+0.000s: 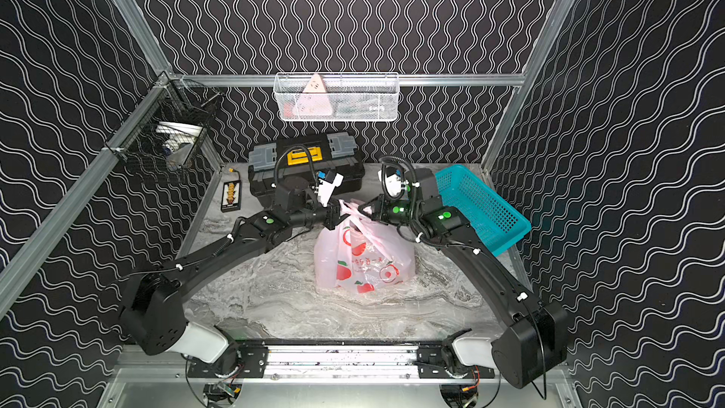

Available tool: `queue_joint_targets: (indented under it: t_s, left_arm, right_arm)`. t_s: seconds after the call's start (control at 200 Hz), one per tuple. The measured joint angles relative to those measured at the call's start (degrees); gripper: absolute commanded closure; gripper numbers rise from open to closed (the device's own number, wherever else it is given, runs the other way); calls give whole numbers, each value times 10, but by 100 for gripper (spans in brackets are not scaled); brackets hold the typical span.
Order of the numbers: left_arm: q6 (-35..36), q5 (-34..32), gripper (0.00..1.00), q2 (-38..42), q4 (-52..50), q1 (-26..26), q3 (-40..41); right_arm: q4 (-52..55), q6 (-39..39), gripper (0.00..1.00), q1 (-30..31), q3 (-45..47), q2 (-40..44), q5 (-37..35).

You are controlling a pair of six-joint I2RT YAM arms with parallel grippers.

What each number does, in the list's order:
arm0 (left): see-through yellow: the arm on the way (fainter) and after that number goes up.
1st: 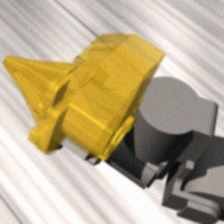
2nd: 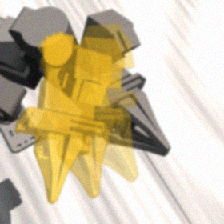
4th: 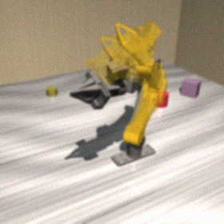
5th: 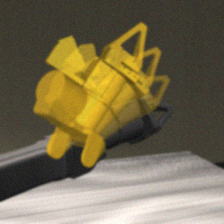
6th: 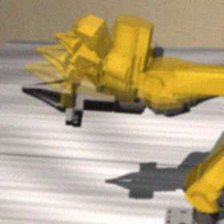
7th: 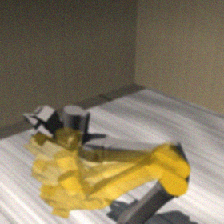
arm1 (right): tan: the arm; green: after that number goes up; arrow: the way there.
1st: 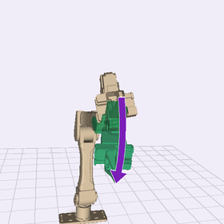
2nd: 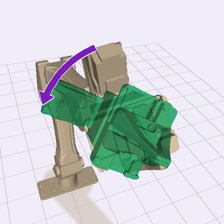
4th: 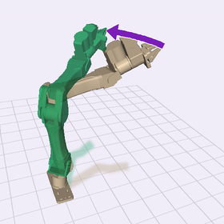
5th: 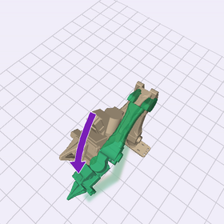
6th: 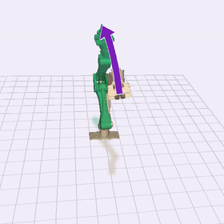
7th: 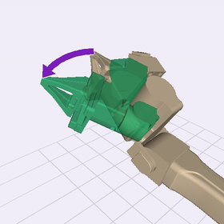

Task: Place the pineapple into a plastic bag & tie a knot
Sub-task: Cross the plastic bag at the center of the board.

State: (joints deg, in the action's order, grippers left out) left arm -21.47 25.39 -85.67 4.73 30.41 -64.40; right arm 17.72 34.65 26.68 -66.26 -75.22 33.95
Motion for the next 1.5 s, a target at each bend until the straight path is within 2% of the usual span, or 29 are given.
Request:
queue_joint_targets:
  t_s: [0.17,0.335,0.616,0.771,0.891,1.321,1.501]
  left_arm:
    - [-26,-40,100,20,2,6,31]
    - [-35,-74,100,25,-2,14,40]
    - [-42,-134,100,27,-69,23,35]
    - [-40,-147,79,41,-108,26,22]
    - [-40,-148,70,53,-126,28,18]
    - [-7,-162,54,47,-216,29,-19]
    - [3,-172,52,38,-258,23,-36]
  right_arm:
    - [-83,51,100,47,69,2,-42]
    - [-152,91,100,80,96,-25,-71]
    - [-244,146,100,95,126,-69,-79]
    - [-244,156,100,96,118,-69,-76]
    - [-233,158,100,95,114,-70,-74]
    - [-210,165,100,81,122,-36,-71]
    - [-210,166,100,80,127,-29,-70]
